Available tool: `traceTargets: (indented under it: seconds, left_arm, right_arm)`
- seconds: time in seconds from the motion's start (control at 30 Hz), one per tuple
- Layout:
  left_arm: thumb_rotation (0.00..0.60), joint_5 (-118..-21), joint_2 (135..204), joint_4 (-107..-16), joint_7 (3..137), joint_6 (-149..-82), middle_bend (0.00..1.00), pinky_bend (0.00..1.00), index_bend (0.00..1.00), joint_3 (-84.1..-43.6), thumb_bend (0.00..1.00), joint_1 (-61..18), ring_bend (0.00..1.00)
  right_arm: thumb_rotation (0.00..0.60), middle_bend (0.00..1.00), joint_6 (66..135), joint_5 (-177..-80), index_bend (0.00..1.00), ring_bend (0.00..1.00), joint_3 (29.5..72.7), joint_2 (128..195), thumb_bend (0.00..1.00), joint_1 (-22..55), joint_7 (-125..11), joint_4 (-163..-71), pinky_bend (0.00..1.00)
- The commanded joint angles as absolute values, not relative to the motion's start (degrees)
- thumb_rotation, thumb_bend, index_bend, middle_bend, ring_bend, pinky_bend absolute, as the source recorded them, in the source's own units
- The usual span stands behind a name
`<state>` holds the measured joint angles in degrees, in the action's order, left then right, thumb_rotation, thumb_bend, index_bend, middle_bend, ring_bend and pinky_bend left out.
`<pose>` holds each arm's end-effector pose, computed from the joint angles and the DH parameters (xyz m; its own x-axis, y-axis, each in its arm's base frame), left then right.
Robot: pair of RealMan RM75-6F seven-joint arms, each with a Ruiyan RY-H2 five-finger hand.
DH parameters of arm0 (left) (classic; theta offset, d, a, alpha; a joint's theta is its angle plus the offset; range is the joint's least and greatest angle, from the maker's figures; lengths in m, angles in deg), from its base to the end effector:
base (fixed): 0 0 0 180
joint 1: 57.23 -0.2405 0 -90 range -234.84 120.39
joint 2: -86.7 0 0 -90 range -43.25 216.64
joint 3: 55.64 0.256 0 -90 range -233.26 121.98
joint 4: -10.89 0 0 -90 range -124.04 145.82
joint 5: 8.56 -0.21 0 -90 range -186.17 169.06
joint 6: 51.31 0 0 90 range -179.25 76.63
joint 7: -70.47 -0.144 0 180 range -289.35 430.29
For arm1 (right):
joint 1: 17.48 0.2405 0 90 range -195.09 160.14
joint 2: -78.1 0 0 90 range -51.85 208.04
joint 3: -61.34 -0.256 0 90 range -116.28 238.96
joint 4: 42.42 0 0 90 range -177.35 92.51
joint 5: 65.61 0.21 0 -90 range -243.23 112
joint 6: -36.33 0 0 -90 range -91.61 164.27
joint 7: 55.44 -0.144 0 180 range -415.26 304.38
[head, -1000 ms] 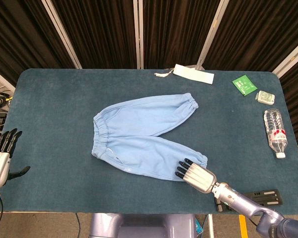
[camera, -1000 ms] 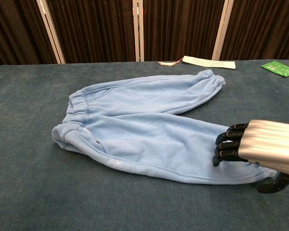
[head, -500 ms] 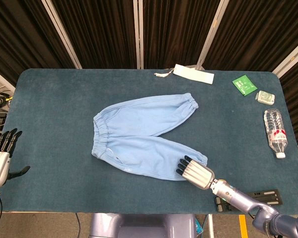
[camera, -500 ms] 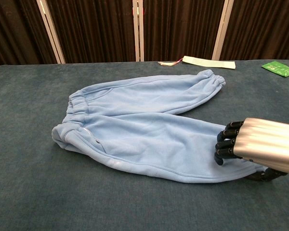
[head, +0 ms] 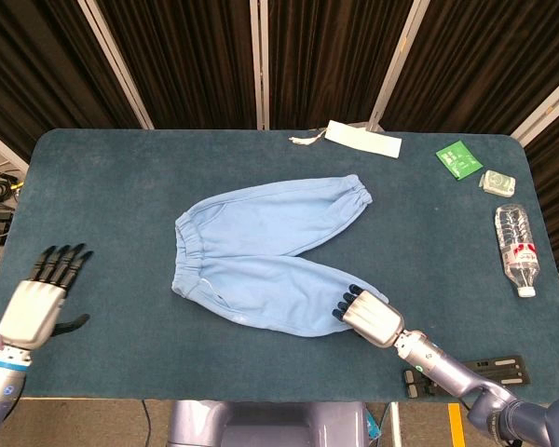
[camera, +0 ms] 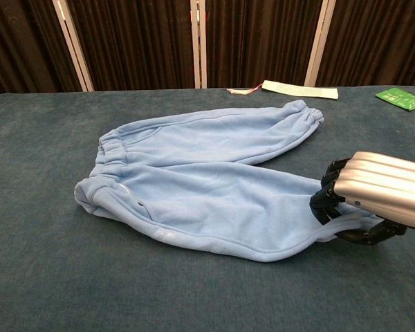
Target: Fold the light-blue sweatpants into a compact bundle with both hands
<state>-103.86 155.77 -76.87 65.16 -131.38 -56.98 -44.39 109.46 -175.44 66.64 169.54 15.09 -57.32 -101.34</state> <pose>-0.2777 0.2138 0.1140 0.5053 0.0280 0.8625 0.8282 -0.2963 -0.4756 -0.2286 -0.2729 -0.0188 0.6399 -0.0127 0.7683 -0.5036 -0.7621 0.4068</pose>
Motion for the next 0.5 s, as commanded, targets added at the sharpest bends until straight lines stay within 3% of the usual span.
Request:
traceTargets:
  seconds: [0.03, 0.2, 0.5]
  left_arm:
    - [0.600, -109.82, 158.41, -73.84, 64.25, -130.09, 0.07, 0.15, 0.15, -55.79, 0.09, -40.57, 0.05]
    - [0.600, -112.38, 160.60, -71.57, 64.77, -126.84, 0.11, 0.19, 0.24, -55.51, 0.27, -37.02, 0.10]
    - [0.600, -112.73, 169.78, -61.85, 66.66, -119.31, 0.12, 0.19, 0.27, -56.49, 0.32, -29.30, 0.10]
  right_arm:
    - [0.600, 0.62, 109.00, -174.04, 0.65, 0.51, 66.14, 169.22, 0.39, 15.06, -57.97, -102.87, 0.40]
    - [0.600, 0.62, 108.47, -172.25, 0.65, 0.52, 65.56, 168.43, 0.42, 15.00, -58.33, -104.98, 0.40]
    - [0.600, 0.63, 106.71, -169.89, 0.65, 0.52, 65.27, 167.11, 0.45, 15.37, -57.55, -108.62, 0.40]
